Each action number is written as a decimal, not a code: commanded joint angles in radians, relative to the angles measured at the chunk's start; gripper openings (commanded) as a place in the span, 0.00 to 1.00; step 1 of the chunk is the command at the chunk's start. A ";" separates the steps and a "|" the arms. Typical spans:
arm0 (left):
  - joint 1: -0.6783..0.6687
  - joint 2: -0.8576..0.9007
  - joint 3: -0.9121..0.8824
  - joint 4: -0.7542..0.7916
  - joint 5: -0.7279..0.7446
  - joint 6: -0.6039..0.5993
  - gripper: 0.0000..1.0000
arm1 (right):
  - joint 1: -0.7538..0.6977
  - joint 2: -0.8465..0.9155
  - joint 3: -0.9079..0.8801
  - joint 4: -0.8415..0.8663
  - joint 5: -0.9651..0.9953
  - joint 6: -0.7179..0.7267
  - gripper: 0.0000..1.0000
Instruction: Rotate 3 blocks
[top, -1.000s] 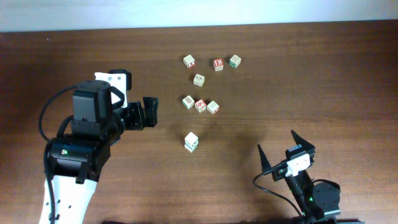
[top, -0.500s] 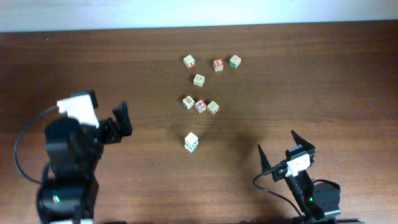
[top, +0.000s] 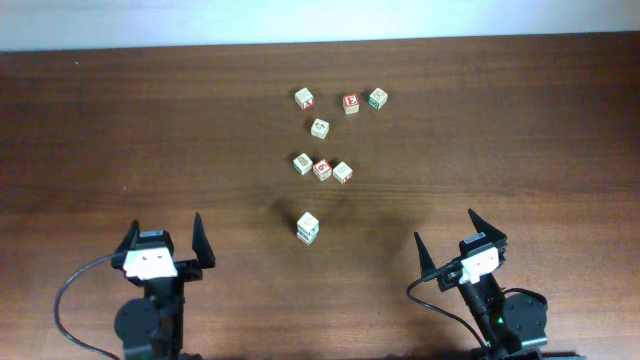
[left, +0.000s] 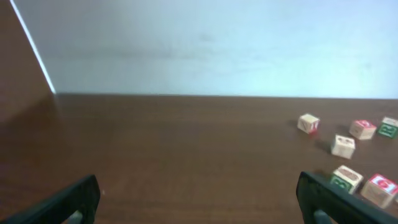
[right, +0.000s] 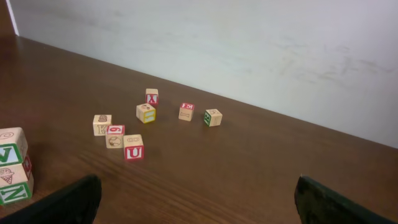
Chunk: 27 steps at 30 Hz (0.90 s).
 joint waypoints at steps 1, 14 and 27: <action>0.001 -0.087 -0.080 -0.016 -0.023 0.054 0.99 | 0.005 -0.006 -0.009 -0.001 -0.005 -0.006 0.98; -0.014 -0.167 -0.079 -0.104 -0.032 0.089 0.99 | 0.005 -0.006 -0.009 -0.001 -0.006 -0.006 0.98; -0.014 -0.167 -0.079 -0.104 -0.032 0.089 0.99 | 0.005 -0.006 -0.009 -0.001 -0.006 -0.006 0.99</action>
